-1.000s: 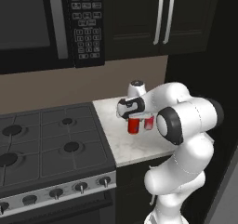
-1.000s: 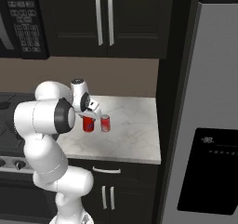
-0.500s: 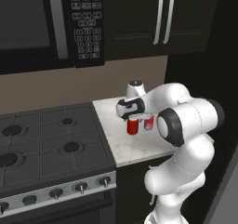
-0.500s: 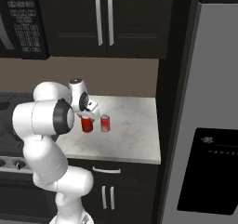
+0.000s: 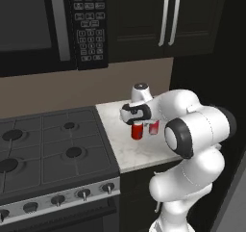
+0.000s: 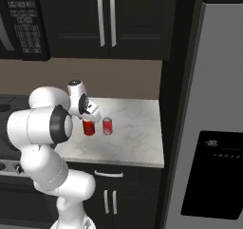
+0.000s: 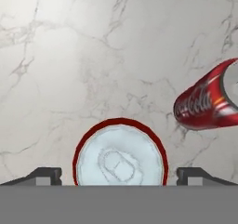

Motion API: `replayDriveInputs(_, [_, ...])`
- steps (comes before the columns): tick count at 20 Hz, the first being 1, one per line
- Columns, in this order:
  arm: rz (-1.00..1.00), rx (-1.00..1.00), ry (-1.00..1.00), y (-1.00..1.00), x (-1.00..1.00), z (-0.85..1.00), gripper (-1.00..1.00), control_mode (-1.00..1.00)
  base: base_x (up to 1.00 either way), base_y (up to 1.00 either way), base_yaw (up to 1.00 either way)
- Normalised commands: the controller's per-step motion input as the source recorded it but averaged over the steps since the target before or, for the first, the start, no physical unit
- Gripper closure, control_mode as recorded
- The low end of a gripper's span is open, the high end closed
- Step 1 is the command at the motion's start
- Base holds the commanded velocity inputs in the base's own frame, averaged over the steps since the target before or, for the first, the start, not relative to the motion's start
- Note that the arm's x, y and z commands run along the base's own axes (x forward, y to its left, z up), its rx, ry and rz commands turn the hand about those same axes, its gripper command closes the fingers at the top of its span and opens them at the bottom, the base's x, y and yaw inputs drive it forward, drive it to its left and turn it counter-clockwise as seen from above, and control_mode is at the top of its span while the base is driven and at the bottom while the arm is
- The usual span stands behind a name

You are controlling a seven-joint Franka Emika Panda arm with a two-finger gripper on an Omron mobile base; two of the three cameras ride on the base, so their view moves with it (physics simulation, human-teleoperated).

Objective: Four empty soda cans are scattered around the kitchen. Gather all the cans and cluster them next to the stove for recycling.

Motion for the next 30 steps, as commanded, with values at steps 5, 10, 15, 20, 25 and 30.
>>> replayDriveInputs(5, [0.0, 0.0, -0.04, 0.01, -0.12, 0.28, -1.0, -1.0, 0.0, 0.0, 0.0])
replayDriveInputs(10, [0.0, 0.0, -0.01, 0.0, -0.2, 0.24, -1.0, -1.0, 0.0, 0.0, 0.0])
replayDriveInputs(15, [0.0, 0.0, -0.01, 0.0, -0.2, 0.22, -1.0, -1.0, 0.0, 0.0, 0.0])
replayDriveInputs(20, [0.0, 0.0, -0.03, 0.0, -0.22, 0.21, -1.0, -1.0, 0.0, 0.0, 0.0])
replayDriveInputs(25, [0.03, 0.0, -0.05, 0.0, -0.3, 0.12, -1.0, -1.0, 0.0, 0.0, 0.0])
replayDriveInputs(30, [0.07, 0.0, -0.12, 0.0, -0.34, 0.11, -1.0, -1.0, 0.0, 0.0, 0.0])
